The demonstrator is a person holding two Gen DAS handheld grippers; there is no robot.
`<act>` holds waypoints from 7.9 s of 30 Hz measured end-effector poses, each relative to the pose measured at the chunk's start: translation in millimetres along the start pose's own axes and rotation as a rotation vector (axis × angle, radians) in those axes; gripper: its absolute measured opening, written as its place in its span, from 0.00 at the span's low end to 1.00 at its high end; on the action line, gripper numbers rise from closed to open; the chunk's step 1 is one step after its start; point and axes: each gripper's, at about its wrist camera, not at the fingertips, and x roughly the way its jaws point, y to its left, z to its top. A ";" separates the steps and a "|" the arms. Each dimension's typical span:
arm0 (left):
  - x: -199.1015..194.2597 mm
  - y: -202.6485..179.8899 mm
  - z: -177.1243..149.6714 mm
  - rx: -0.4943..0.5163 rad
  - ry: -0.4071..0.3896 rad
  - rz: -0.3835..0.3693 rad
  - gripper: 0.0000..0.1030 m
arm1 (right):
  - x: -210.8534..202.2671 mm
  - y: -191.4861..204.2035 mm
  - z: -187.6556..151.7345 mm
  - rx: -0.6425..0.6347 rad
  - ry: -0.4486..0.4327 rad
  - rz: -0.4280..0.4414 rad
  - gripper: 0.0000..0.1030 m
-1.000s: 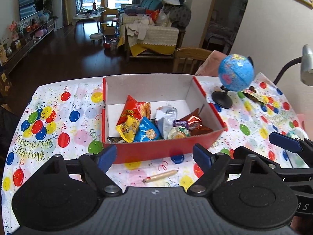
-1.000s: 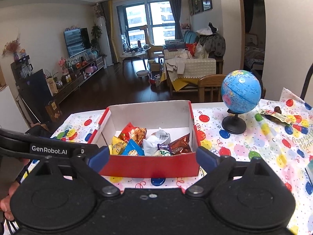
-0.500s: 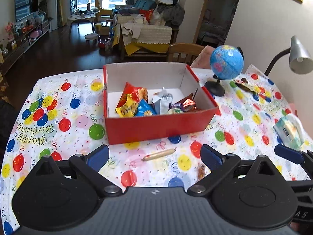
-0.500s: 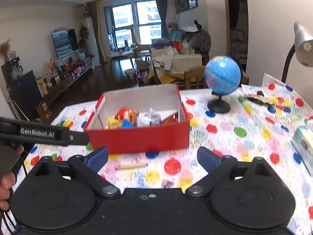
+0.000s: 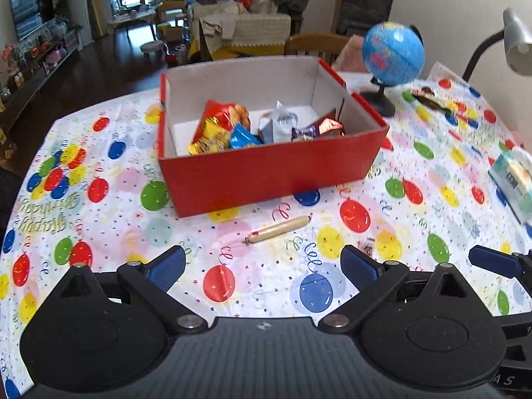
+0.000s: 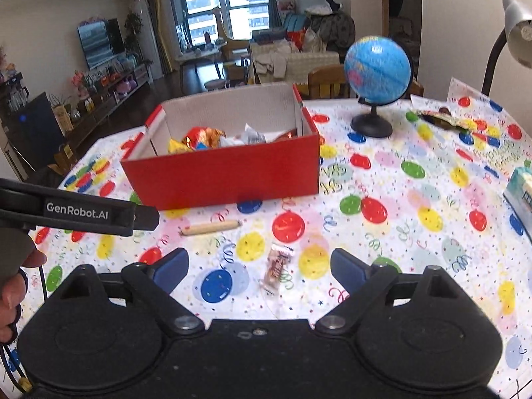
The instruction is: Organize snacks
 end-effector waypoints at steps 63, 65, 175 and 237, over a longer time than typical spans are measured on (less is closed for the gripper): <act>130.0 -16.2 14.3 0.163 0.191 -0.116 0.10 | 107.8 -24.6 -13.6 0.070 0.131 -0.003 0.15; 126.9 -14.5 12.2 0.148 0.193 -0.112 0.10 | 104.5 -24.9 -12.9 0.069 0.126 -0.005 0.14; 26.3 27.2 96.4 -0.063 -0.028 -0.013 0.61 | 67.4 1.0 118.7 -0.123 -0.058 0.109 0.65; -156.5 33.1 -5.9 -0.145 -0.286 0.043 1.00 | -90.1 39.6 52.4 0.017 -0.322 0.137 1.00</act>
